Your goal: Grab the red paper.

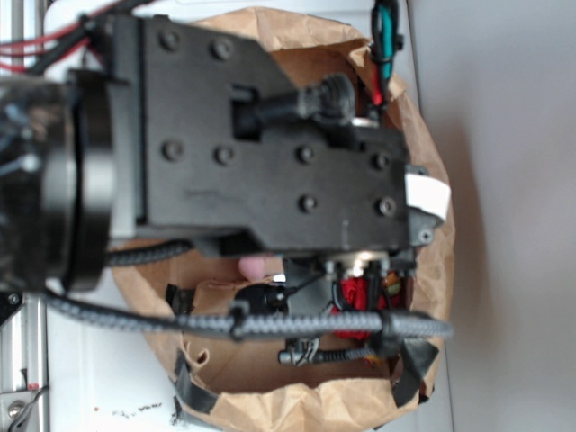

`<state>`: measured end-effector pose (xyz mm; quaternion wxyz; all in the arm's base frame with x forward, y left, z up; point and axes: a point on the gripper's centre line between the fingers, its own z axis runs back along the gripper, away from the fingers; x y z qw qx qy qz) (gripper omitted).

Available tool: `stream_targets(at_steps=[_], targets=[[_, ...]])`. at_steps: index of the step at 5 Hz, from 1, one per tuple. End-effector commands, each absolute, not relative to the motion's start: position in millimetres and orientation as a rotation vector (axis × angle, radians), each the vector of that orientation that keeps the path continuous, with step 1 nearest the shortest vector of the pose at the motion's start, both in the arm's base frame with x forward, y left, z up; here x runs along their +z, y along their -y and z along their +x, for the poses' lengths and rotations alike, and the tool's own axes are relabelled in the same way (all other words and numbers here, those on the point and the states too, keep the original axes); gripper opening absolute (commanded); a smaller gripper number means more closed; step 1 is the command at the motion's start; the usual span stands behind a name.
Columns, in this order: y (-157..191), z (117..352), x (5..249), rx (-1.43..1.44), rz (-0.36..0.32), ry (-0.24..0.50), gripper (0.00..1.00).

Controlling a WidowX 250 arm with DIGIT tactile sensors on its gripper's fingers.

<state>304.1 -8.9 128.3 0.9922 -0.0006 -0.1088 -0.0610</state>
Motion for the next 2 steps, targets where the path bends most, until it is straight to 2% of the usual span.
stream_targets(at_steps=[1, 2], targets=[[14.8, 318.3, 124.8, -0.256, 0.013, 0.328, 1.00], [29.0, 317.4, 120.3, -0.319, 0.012, 0.348, 1.00]])
